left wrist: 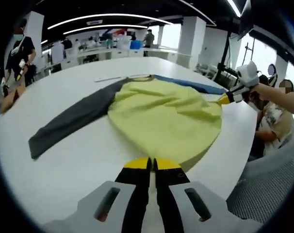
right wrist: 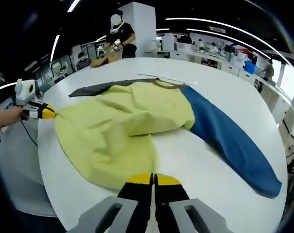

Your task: Fold the garment on the visible template until the final outline fits inside the template.

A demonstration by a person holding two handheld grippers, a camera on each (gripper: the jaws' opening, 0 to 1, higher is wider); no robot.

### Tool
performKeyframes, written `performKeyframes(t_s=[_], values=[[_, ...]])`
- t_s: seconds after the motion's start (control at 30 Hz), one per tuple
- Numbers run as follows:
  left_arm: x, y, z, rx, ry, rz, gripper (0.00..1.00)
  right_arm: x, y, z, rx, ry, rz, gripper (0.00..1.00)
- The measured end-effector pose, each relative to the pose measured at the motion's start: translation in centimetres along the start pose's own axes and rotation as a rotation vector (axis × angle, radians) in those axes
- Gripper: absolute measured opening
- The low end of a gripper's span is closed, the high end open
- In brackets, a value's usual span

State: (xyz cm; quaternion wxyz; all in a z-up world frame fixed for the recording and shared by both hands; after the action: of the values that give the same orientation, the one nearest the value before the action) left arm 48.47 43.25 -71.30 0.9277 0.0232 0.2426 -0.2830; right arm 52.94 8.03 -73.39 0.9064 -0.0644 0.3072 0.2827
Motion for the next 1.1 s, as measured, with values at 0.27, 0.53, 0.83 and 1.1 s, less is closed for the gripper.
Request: performKeyframes(t_s=[0.27, 0.53, 0.83, 1.1], values=[[-0.8, 0.1, 0.2, -0.005, 0.009, -0.008, 0.00, -2.4, 0.5, -1.3, 0.058, -0.014, -0.047, 0.00], [-1.3, -0.7, -0.5, -0.048, 0.034, -0.021, 0.00, -4.6, 1.0, -2.3, 0.100, -0.028, -0.090, 0.00], [-1.4, -1.3, -1.2, -0.036, 0.054, -0.036, 0.00, -6.1, 2.0, -2.8, 0.066, -0.030, -0.150, 0.00], [-1.4, -1.1, -1.5, -0.015, 0.074, -0.035, 0.00, -6.9, 2.7, -3.0, 0.103, -0.060, -0.218, 0.00]])
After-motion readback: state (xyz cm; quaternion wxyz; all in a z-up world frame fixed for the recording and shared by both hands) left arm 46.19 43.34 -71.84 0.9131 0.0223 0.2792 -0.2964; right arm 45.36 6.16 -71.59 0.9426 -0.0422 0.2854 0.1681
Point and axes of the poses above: the point that each gripper's makers call its tool centre point, and the gripper's own axes: x roughly forward along the fingers, y roughly to its left, z roughly out of its top, the point moved 4 cm from there along -x, roughly backward along the fingers, and after that the axes turned 9 degrees about -y, right-handed, at the moved point
